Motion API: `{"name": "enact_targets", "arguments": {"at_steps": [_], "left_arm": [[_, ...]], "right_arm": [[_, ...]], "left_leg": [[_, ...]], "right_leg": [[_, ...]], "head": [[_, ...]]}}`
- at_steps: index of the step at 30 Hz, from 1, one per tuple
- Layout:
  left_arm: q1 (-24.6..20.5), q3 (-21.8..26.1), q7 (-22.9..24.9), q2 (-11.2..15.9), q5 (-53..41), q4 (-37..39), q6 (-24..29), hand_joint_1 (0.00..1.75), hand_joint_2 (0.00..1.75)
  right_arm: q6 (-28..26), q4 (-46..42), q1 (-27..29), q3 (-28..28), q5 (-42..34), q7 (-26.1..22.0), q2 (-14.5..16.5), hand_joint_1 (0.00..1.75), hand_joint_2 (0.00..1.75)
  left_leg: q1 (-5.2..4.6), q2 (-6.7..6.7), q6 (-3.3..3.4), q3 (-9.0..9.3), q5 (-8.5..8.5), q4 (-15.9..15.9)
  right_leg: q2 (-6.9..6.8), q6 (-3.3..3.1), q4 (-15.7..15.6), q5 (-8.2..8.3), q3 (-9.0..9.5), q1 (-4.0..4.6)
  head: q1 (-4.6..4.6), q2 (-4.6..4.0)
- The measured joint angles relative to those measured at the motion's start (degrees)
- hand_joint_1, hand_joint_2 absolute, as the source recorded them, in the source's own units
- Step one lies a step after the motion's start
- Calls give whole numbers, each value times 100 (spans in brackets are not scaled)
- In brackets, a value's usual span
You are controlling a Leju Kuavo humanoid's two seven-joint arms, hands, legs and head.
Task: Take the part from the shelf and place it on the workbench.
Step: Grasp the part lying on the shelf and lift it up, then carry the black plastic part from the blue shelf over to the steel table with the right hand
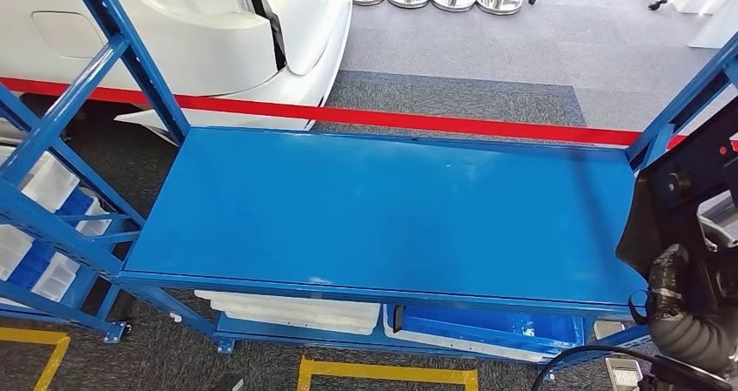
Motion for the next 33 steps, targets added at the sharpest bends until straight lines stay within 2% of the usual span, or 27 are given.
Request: {"name": "enact_targets", "arguments": {"at_steps": [2,3,5,6,7,8,9,11,12,13,15,16,17,18,20,21,22,23,24,25,27,28,29,31,32,33], "left_arm": [[-1,35,5,2,14,0,-11,0,175],[-2,43,7,10,17,0,-20,0,175],[0,60,7,44,28,1,-60,0,175],[4,72,3,65,34,3,-83,0,175],[7,84,-4,82,41,5,-100,0,175],[8,94,-12,94,46,8,-106,0,175],[5,101,-19,98,50,9,-110,0,175],[-11,119,-31,101,53,9,-111,0,175],[-22,130,-33,101,54,9,-111,0,175],[-31,141,-35,101,54,9,-110,0,175],[-35,156,-38,101,54,9,-111,0,175],[-34,164,-39,101,54,9,-112,0,175],[-35,170,-40,99,55,9,-112,0,175],[-38,174,-40,91,55,9,-111,0,175],[-47,181,-37,61,56,9,-107,0,175],[-48,183,-32,43,57,9,-102,0,175],[-48,184,-23,31,58,9,-96,0,175],[-48,185,-12,23,61,9,-91,0,175],[-48,185,-1,20,62,9,-88,0,175],[-50,185,7,20,64,9,-87,0,175],[-51,185,11,20,66,8,-87,0,175],[-54,185,14,19,67,7,-87,0,175],[-55,185,16,19,69,7,-87,0,175],[-42,186,27,17,74,7,-88,0,175],[-31,186,33,18,77,7,-88,0,175],[-18,187,33,27,80,8,-88,0,175]], "right_arm": [[2,-22,60,34,-70,-136,-15,175,175],[36,-29,80,56,-152,-204,-24,175,175],[135,-31,121,105,-311,-327,-45,175,175],[177,-30,138,131,-364,-368,-51,175,175],[210,-27,144,160,-397,-390,-55,175,175],[236,-24,137,187,-415,-398,-59,175,175],[259,-21,124,208,-435,-400,-62,175,175],[289,-20,104,234,-465,-400,-75,175,175],[295,-21,97,240,-475,-401,-81,175,175],[296,-21,93,247,-480,-401,-88,175,175],[298,-21,88,261,-482,-402,-99,175,175],[298,-21,88,270,-482,-402,-106,175,175],[298,-21,88,279,-484,-403,-118,175,175],[299,-21,88,287,-486,-404,-132,175,175],[302,-21,93,302,-498,-405,-155,175,175],[309,-21,104,307,-508,-404,-162,175,175],[321,-21,122,310,-518,-403,-171,175,175],[336,-21,146,313,-525,-402,-181,175,175],[351,-23,171,314,-530,-402,-193,175,175],[360,-25,191,315,-531,-402,-205,175,175],[369,-42,212,320,-532,-402,-231,175,175],[370,-51,222,323,-532,-402,-241,175,175],[372,-62,234,325,-533,-402,-251,175,175],[373,-71,258,330,-536,-402,-266,175,175],[374,-73,263,333,-537,-402,-272,175,175],[374,-73,269,335,-538,-402,-274,175,175]], "left_leg": [[0,9,-60,-38,-142,145],[0,12,-80,-127,-310,377],[0,14,-107,-429,-716,1108],[0,14,-114,-553,-827,1411],[0,15,-119,-601,-831,1549],[0,15,-116,-548,-722,1464],[0,15,-108,-407,-540,1193],[-7,13,-67,-34,-204,444],[-14,11,-41,82,-115,188],[-25,9,-13,130,-80,52],[-33,9,51,92,-39,28],[-25,14,88,65,-2,17],[-13,20,126,29,43,6],[1,28,161,-19,93,-6],[1,38,196,-145,183,-7],[-2,40,200,-212,231,-6],[-5,42,196,-282,282,-5],[-7,42,189,-352,335,-4],[-7,41,175,-420,392,-4],[-7,38,157,-478,447,-3],[-18,32,98,-560,559,-6],[-18,33,62,-575,619,-20],[-15,34,22,-582,684,-49],[3,35,-57,-592,774,-122],[8,36,-86,-623,682,-86],[9,36,-105,-682,468,66]], "right_leg": [[-11,-63,-65,60,56,-26],[-18,-90,-93,91,80,-40],[-22,-113,-96,116,69,-35],[-21,-120,-90,121,59,-33],[-19,-122,-80,123,52,-31],[-16,-121,-66,122,46,-30],[-12,-117,-48,119,42,-30],[-6,-89,7,102,25,-18],[-5,-59,33,101,6,-10],[-4,-26,53,106,-18,-4],[-3,52,63,137,-59,-5],[-3,88,90,103,-85,-9],[-1,126,194,-12,-137,-13],[1,162,418,-216,-230,-20],[2,216,1146,-747,-485,-42],[1,232,1491,-930,-577,-54],[1,240,1680,-994,-586,-61],[1,238,1671,-943,-495,-65],[1,227,1450,-806,-295,-66],[1,207,1073,-658,-10,-66],[4,148,231,-524,578,-49],[9,115,-37,-517,724,-33],[15,81,-170,-517,767,-13],[13,0,-218,-411,656,-4],[6,-43,-233,-349,607,-11],[-2,-86,-256,-281,551,-22]], "head": [[-9,0],[-17,0],[-24,0],[-25,0],[-25,0],[-25,0],[-26,0],[-25,0],[-22,0],[-20,0],[-16,0],[-14,0],[-5,0],[2,0],[14,0],[13,0],[12,0],[12,0],[13,0],[13,0],[3,0],[-5,0],[-13,0],[-20,0],[-24,0],[-28,0]]}}
